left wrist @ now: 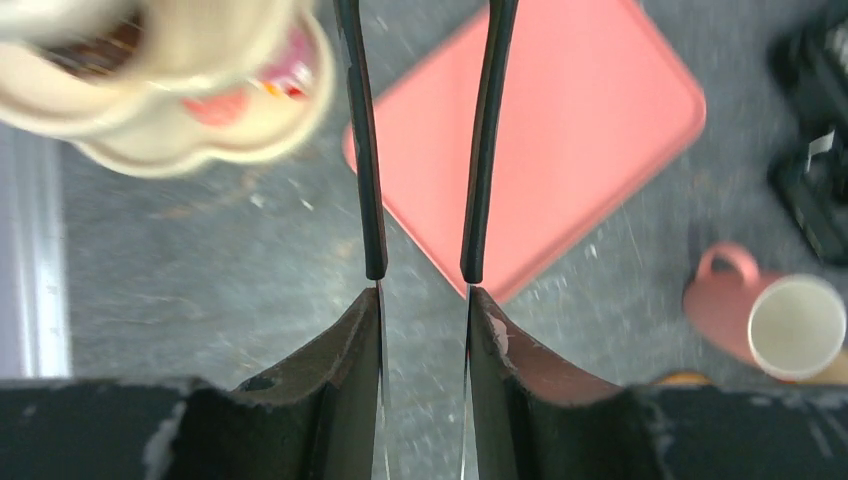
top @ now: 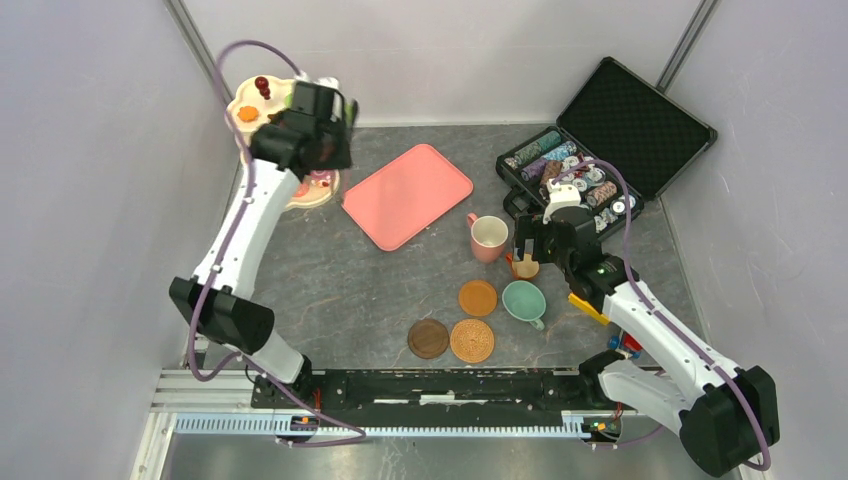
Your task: Serve the afternoon tea
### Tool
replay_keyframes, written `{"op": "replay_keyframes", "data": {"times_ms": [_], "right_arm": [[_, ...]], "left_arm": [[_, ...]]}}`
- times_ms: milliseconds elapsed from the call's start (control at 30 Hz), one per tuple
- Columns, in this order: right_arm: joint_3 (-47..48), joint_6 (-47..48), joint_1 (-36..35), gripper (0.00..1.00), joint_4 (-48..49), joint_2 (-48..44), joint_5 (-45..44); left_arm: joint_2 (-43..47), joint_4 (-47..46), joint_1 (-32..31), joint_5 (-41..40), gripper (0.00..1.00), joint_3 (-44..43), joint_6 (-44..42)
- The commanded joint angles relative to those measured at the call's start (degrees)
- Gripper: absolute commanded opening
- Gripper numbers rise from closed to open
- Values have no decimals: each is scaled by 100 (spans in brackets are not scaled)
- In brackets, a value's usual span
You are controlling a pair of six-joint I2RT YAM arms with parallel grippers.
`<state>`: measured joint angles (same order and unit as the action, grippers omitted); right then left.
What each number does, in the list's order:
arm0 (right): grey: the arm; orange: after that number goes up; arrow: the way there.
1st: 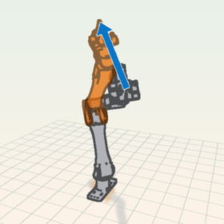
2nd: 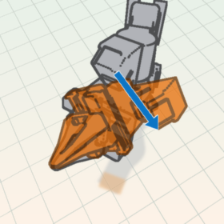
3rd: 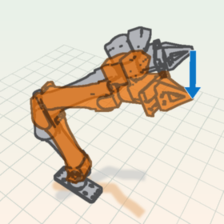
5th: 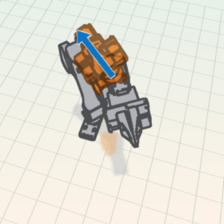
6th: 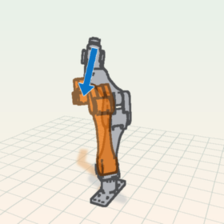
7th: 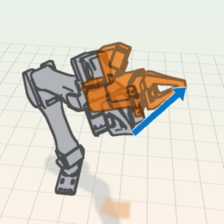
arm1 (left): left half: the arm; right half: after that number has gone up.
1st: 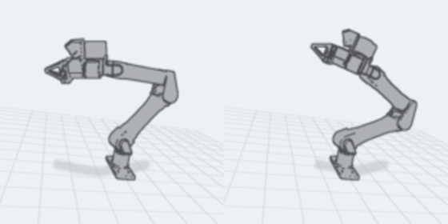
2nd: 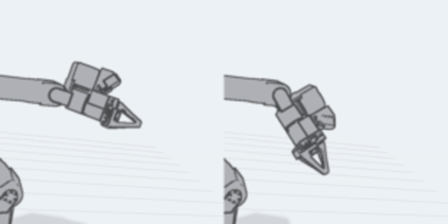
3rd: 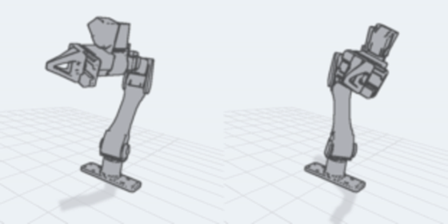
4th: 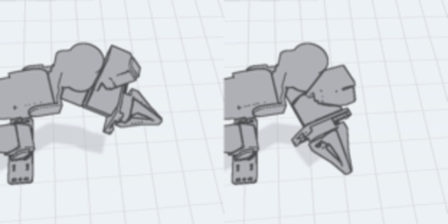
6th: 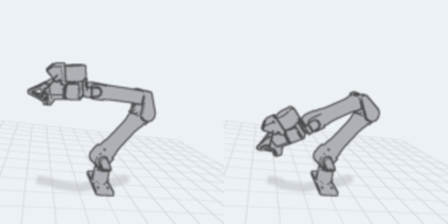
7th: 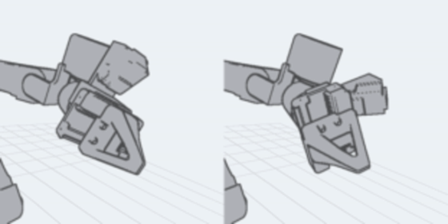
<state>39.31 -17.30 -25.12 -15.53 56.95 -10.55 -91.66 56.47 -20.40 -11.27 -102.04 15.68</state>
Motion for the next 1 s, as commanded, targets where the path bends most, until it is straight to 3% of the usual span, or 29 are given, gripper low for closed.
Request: {"op": "replay_keyframes", "data": {"times_ms": [0,200,433,567,667,967], "right_arm": [[94,-40,-18,98,168,-1,53],[69,-12,-19,98,171,58,34],[119,1,-19,98,201,171,139],[147,58,-19,98,185,157,132],[130,104,-18,98,196,116,77],[113,183,-18,98,162,185,2]], "left_arm": [[248,172,597,-314,21,-952,-442],[264,128,1446,-350,22,-1589,-553],[13,-67,2895,918,21,-2024,131],[-447,-68,3270,1071,22,-2427,342],[-882,-33,3517,1664,22,-2711,444],[-1552,-426,3701,2218,23,-2874,389]]}}
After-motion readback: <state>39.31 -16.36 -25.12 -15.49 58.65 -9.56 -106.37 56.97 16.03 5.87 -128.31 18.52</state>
